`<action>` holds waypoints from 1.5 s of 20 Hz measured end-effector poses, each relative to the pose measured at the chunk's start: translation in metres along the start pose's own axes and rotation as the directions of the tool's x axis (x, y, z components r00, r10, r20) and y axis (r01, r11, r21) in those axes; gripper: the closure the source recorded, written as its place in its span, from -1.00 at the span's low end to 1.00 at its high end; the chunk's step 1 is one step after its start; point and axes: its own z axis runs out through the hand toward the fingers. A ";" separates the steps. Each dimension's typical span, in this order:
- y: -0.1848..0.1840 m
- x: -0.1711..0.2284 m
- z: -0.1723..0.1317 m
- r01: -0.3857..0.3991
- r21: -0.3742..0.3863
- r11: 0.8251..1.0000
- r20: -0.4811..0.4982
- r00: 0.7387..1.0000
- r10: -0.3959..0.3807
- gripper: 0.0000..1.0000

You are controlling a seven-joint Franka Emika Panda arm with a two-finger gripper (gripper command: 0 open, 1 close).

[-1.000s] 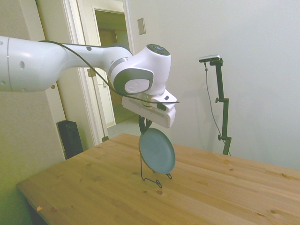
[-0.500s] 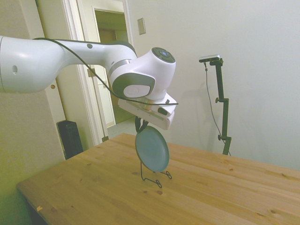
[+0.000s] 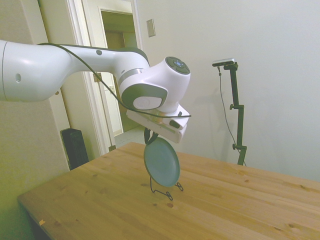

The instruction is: Load the plate

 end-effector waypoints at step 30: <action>0.024 -0.005 0.020 0.063 0.191 0.980 0.012 0.998 -0.066 1.00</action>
